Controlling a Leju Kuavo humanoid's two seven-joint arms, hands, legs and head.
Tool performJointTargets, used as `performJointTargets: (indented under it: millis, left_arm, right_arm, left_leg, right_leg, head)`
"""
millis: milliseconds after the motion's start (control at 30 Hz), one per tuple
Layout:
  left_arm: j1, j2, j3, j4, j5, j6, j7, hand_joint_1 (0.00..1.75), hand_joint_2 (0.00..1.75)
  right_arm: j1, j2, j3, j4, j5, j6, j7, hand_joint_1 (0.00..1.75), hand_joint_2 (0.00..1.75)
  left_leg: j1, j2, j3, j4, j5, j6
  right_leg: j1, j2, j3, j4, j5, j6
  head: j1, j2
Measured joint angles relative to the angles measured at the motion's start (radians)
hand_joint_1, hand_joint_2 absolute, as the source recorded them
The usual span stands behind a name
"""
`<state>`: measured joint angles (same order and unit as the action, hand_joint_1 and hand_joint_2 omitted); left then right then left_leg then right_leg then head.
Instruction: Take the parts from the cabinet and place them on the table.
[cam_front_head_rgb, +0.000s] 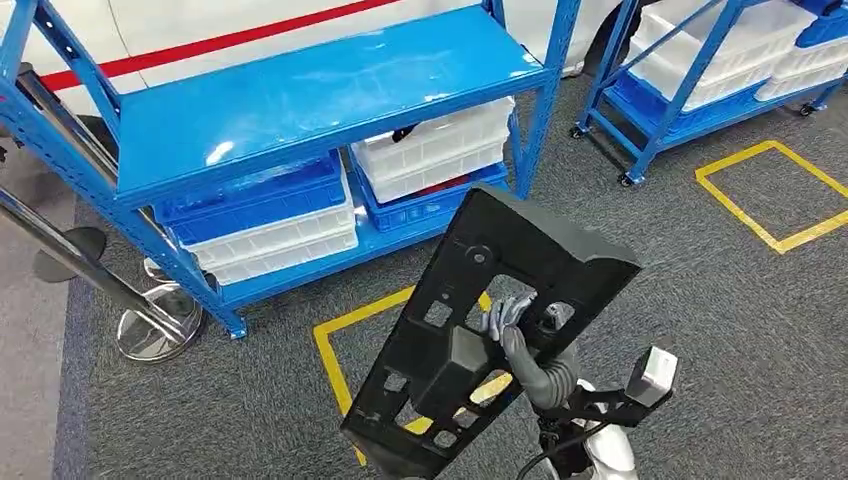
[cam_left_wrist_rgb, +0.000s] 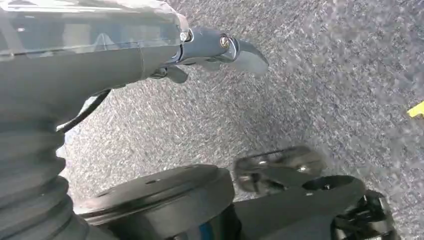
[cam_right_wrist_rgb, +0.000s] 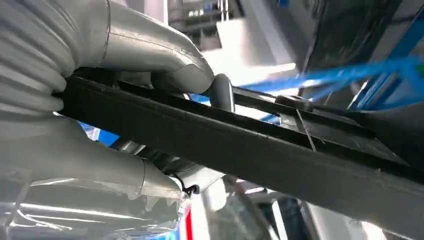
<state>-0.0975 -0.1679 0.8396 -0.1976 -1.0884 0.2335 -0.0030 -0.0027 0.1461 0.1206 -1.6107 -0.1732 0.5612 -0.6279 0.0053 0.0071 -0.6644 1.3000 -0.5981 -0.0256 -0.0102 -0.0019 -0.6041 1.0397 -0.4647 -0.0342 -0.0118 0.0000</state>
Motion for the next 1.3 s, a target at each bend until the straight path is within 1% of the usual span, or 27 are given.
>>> performJointTargets:
  millis: [100, 133, 167, 267, 300, 333, 367, 433, 467, 500, 533, 600, 633, 667, 700, 800, 867, 900, 967, 1000, 1033, 1067, 1100, 1133, 1167, 1233, 1300]
  left_arm:
    - [0.005, 0.0, -0.002, 0.0, -0.005, -0.002, 0.002, 0.0, 1.75]
    - [0.005, 0.003, -0.002, 0.0, -0.007, -0.002, 0.004, 0.0, 1.75]
    - [0.005, 0.003, -0.003, 0.0, -0.007, -0.003, 0.004, 0.0, 1.75]
    - [0.007, 0.002, -0.004, 0.0, -0.007, -0.003, 0.006, 0.0, 1.75]
    - [0.007, -0.001, -0.005, 0.0, -0.007, -0.003, 0.007, 0.0, 1.75]
    - [0.008, -0.001, -0.006, 0.0, -0.007, -0.003, 0.008, 0.0, 1.75]
    - [0.006, -0.001, -0.006, 0.0, -0.008, -0.003, 0.008, 0.0, 1.75]
    - [0.007, -0.002, -0.007, 0.0, -0.007, -0.003, 0.008, 0.0, 1.75]
    - [0.008, -0.002, -0.007, 0.0, -0.007, -0.005, 0.007, 0.0, 1.75]
    - [0.009, -0.002, -0.007, 0.0, -0.006, -0.005, 0.007, 0.0, 1.75]
    - [0.009, -0.002, -0.007, 0.0, -0.006, -0.005, 0.005, 0.0, 1.75]
    - [0.008, -0.002, -0.007, 0.0, -0.006, -0.005, 0.003, 0.0, 1.75]
    - [0.008, -0.002, -0.007, 0.0, -0.005, -0.005, 0.002, 0.0, 1.75]
    - [0.008, -0.002, -0.007, 0.0, -0.005, -0.005, 0.002, 0.0, 1.75]
    - [0.008, -0.002, -0.007, 0.0, -0.004, -0.005, 0.001, 0.0, 1.75]
    - [0.006, -0.002, -0.007, 0.0, -0.004, -0.004, 0.001, 0.0, 1.75]
    - [0.007, -0.002, -0.007, 0.0, -0.003, -0.004, 0.001, 0.0, 1.75]
    - [0.008, -0.002, -0.007, 0.0, -0.002, -0.005, 0.0, 0.0, 1.75]
    - [0.002, -0.002, -0.006, 0.0, -0.002, -0.006, 0.0, 0.0, 1.75]
    - [-0.001, -0.002, -0.006, 0.0, -0.002, -0.006, 0.0, 0.0, 1.75]
    - [-0.001, -0.002, -0.006, 0.0, -0.003, -0.006, 0.0, 0.0, 1.75]
    - [0.001, -0.002, -0.007, 0.0, -0.008, -0.006, 0.0, 0.0, 1.75]
    - [0.001, -0.002, -0.007, 0.0, -0.008, -0.006, 0.001, 0.0, 1.75]
    - [0.004, -0.002, -0.007, 0.0, -0.008, -0.006, 0.001, 0.0, 1.75]
    - [0.007, -0.002, -0.007, 0.0, -0.01, -0.006, 0.002, 0.0, 1.75]
    - [0.009, -0.002, -0.007, 0.0, -0.011, -0.006, 0.002, 0.0, 1.75]
    - [0.008, -0.002, -0.007, 0.0, -0.013, -0.006, 0.002, 0.0, 1.75]
  right_arm:
    - [0.001, 0.0, 0.024, -0.049, -0.002, 0.014, 0.0, 1.66, 1.75]
    - [0.001, 0.0, 0.032, -0.066, -0.002, 0.018, 0.0, 1.66, 1.75]
    - [-0.002, 0.0, 0.036, -0.073, -0.001, 0.019, 0.002, 1.66, 1.75]
    - [-0.005, 0.0, 0.048, -0.091, -0.001, 0.019, 0.006, 1.66, 1.75]
    - [-0.006, 0.0, 0.052, -0.097, -0.001, 0.019, 0.008, 1.66, 1.75]
    - [-0.007, 0.0, 0.053, -0.102, -0.001, 0.02, 0.01, 1.66, 1.75]
    - [-0.012, -0.001, 0.054, -0.106, -0.002, 0.02, 0.012, 1.66, 1.75]
    - [-0.015, -0.001, 0.055, -0.107, -0.002, 0.02, 0.018, 1.66, 1.75]
    - [-0.015, -0.001, 0.055, -0.107, -0.002, 0.019, 0.019, 1.66, 1.75]
    - [-0.015, -0.001, 0.055, -0.107, -0.002, 0.019, 0.019, 1.66, 1.75]
    - [-0.016, -0.001, 0.056, -0.107, -0.002, 0.018, 0.02, 1.66, 1.75]
    - [-0.022, -0.001, 0.059, -0.107, 0.001, 0.005, 0.021, 1.66, 1.75]
    - [-0.028, -0.001, 0.06, -0.108, 0.01, -0.007, 0.021, 1.66, 1.75]
    - [-0.032, -0.001, 0.061, -0.109, 0.019, -0.018, 0.022, 1.66, 1.75]
    - [-0.034, -0.001, 0.064, -0.111, 0.031, -0.034, 0.021, 1.66, 1.75]
    - [-0.033, -0.001, 0.065, -0.112, 0.048, -0.055, 0.018, 1.66, 1.75]
    - [-0.037, 0.0, 0.071, -0.116, 0.055, -0.065, 0.017, 1.66, 1.75]
    - [-0.039, 0.001, 0.074, -0.116, 0.056, -0.068, 0.016, 1.66, 1.75]
    - [-0.04, 0.001, 0.077, -0.116, 0.059, -0.076, 0.018, 1.66, 1.75]
    - [-0.04, 0.001, 0.078, -0.116, 0.061, -0.08, 0.018, 1.66, 1.75]
    - [-0.041, 0.001, 0.079, -0.116, 0.063, -0.083, 0.019, 1.66, 1.75]
    - [-0.041, 0.001, 0.08, -0.116, 0.066, -0.086, 0.019, 1.66, 1.75]
    - [-0.043, 0.001, 0.081, -0.116, 0.068, -0.089, 0.019, 1.66, 1.75]
    - [-0.045, 0.001, 0.082, -0.116, 0.069, -0.09, 0.018, 1.66, 1.75]
    - [-0.046, 0.001, 0.083, -0.117, 0.069, -0.092, 0.018, 1.66, 1.75]
    - [-0.05, 0.001, 0.086, -0.119, 0.07, -0.097, 0.017, 1.66, 1.75]
    - [-0.047, 0.001, 0.087, -0.119, 0.074, -0.104, 0.016, 1.66, 1.75]
  left_leg:
    - [-0.005, -0.003, 0.149, -0.218, 0.089, 0.021]
    - [-0.01, -0.018, 0.195, -0.295, 0.058, 0.034]
    - [-0.013, -0.018, 0.203, -0.313, 0.067, 0.031]
    - [-0.02, -0.014, 0.19, -0.315, 0.076, 0.037]
    - [-0.008, -0.01, 0.191, -0.334, 0.09, 0.044]
    - [-0.006, 0.002, 0.194, -0.338, 0.099, 0.046]
    - [-0.005, 0.006, 0.188, -0.339, 0.105, 0.054]
    - [-0.008, 0.018, 0.177, -0.338, 0.112, 0.057]
    - [-0.008, 0.024, 0.172, -0.337, 0.113, 0.057]
    - [-0.008, 0.031, 0.167, -0.333, 0.115, 0.056]
    - [-0.007, 0.039, 0.163, -0.329, 0.114, 0.055]
    - [-0.005, 0.051, 0.163, -0.318, 0.108, 0.048]
    - [-0.007, 0.057, 0.161, -0.311, 0.102, 0.04]
    - [-0.015, 0.059, 0.157, -0.303, 0.098, 0.035]
    - [-0.016, 0.068, 0.15, -0.298, 0.097, 0.032]
    - [-0.015, 0.095, 0.152, -0.294, 0.093, 0.022]
    - [-0.008, 0.03, 0.123, -0.23, 0.036, 0.01]
    - [-0.005, 0.014, 0.092, -0.157, -0.005, 0.006]
    - [-0.003, 0.004, 0.021, 0.004, -0.069, 0.002]
    - [-0.003, 0.004, 0.009, 0.035, -0.067, 0.002]
    - [-0.002, 0.004, 0.021, 0.015, -0.043, 0.003]
    - [-0.001, 0.003, 0.052, -0.051, 0.002, 0.006]
    - [-0.001, -0.003, 0.097, -0.145, 0.054, 0.009]
    - [0.001, -0.028, 0.138, -0.237, 0.098, 0.014]
    - [0.001, -0.07, 0.152, -0.268, 0.085, 0.019]
    - [-0.002, -0.065, 0.156, -0.291, 0.084, 0.021]
    - [-0.004, -0.05, 0.15, -0.293, 0.093, 0.033]
  right_leg:
    - [0.005, 0.005, -0.011, 0.001, 0.013, 0.002]
    - [0.003, 0.004, -0.012, -0.001, 0.019, 0.009]
    - [0.002, 0.006, -0.016, -0.001, 0.023, 0.015]
    - [-0.003, 0.009, -0.016, -0.006, 0.041, 0.035]
    - [0.005, 0.013, -0.018, -0.004, 0.041, 0.041]
    - [0.003, 0.011, -0.03, 0.014, 0.021, 0.046]
    - [0.002, 0.009, -0.053, 0.063, -0.023, 0.047]
    - [-0.002, 0.009, -0.115, 0.215, -0.103, 0.053]
    - [-0.003, 0.008, -0.137, 0.271, -0.121, 0.055]
    - [-0.005, 0.007, -0.14, 0.29, -0.116, 0.058]
    - [-0.006, 0.004, -0.116, 0.255, -0.089, 0.059]
    - [-0.008, -0.015, -0.018, 0.089, -0.008, 0.057]
    - [-0.005, -0.05, 0.02, 0.013, -0.002, 0.052]
    - [0.008, -0.067, 0.026, 0.0, -0.01, 0.049]
    - [0.004, -0.058, 0.019, 0.0, -0.009, 0.034]
    - [0.005, -0.031, 0.011, -0.005, -0.002, 0.018]
    - [0.0, -0.017, 0.008, -0.007, 0.004, 0.007]
    - [0.0, -0.009, 0.005, -0.007, 0.006, 0.003]
    - [0.001, 0.007, -0.001, -0.006, 0.009, 0.0]
    - [0.001, 0.016, -0.001, -0.006, 0.01, 0.001]
    - [0.0, 0.026, -0.001, -0.005, 0.01, 0.001]
    - [0.0, 0.038, 0.0, -0.004, 0.011, 0.002]
    - [0.0, 0.05, 0.0, -0.002, 0.012, 0.003]
    - [0.0, 0.062, 0.0, -0.001, 0.013, 0.005]
    - [0.001, 0.069, -0.004, -0.001, 0.017, 0.013]
    - [-0.002, 0.083, -0.019, 0.003, 0.025, 0.026]
    - [-0.003, 0.1, -0.024, -0.004, 0.037, 0.045]
  head:
    - [0.0, 0.0]
    - [0.002, 0.0]
    - [0.0, 0.0]
    - [0.001, 0.0]
    - [0.001, 0.0]
    - [0.002, 0.0]
    - [0.002, 0.0]
    - [0.002, 0.0]
    - [0.003, 0.0]
    - [0.002, 0.0]
    - [0.003, 0.0]
    - [0.003, 0.0]
    - [0.003, 0.0]
    - [0.003, 0.0]
    - [-0.002, 0.0]
    - [0.0, 0.0]
    - [-0.002, 0.0]
    - [-0.002, 0.0]
    - [-0.002, 0.0]
    - [-0.002, 0.0]
    - [-0.002, 0.0]
    - [-0.002, 0.0]
    - [-0.002, 0.0]
    - [-0.002, 0.0]
    - [-0.001, 0.0]
    - [-0.002, 0.0]
    - [0.0, 0.0]
